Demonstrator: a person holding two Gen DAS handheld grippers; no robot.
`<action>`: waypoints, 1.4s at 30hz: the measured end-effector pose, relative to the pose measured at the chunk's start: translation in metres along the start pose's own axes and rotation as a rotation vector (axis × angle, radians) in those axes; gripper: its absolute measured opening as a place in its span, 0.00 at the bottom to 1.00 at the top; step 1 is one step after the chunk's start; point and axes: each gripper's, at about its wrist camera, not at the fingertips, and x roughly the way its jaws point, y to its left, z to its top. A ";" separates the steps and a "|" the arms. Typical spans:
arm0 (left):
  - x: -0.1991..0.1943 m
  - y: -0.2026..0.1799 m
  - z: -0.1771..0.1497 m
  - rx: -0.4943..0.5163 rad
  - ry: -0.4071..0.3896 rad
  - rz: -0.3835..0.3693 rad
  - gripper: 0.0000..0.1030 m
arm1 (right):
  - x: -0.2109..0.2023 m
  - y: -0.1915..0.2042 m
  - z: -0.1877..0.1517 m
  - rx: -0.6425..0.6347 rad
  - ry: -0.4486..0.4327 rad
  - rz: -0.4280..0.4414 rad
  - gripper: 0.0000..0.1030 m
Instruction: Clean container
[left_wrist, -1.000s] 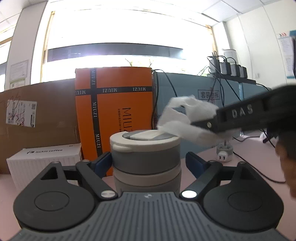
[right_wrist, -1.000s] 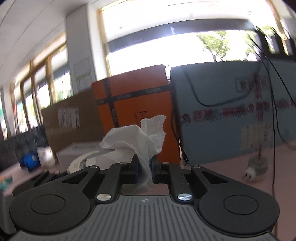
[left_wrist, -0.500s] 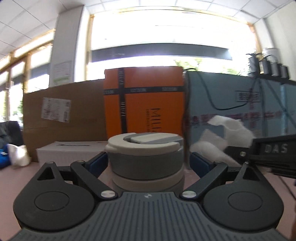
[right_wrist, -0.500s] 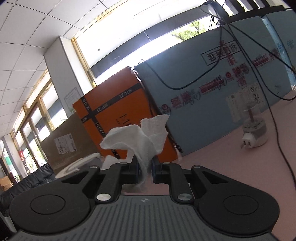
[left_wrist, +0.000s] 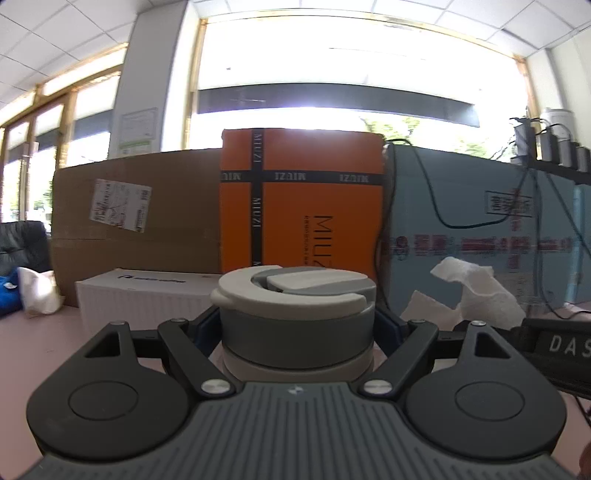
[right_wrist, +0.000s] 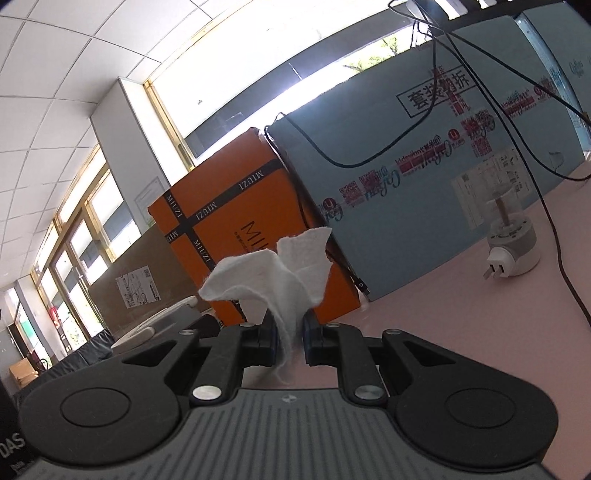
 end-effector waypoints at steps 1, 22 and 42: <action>0.000 0.004 0.001 -0.001 0.003 -0.026 0.77 | -0.001 0.000 0.000 0.003 -0.002 -0.001 0.13; 0.038 0.095 0.022 0.034 0.137 -0.734 0.76 | 0.000 0.000 -0.002 0.006 -0.007 -0.011 0.13; -0.002 0.064 0.007 0.117 -0.021 -0.499 0.89 | -0.003 0.005 0.004 0.025 -0.027 0.015 0.12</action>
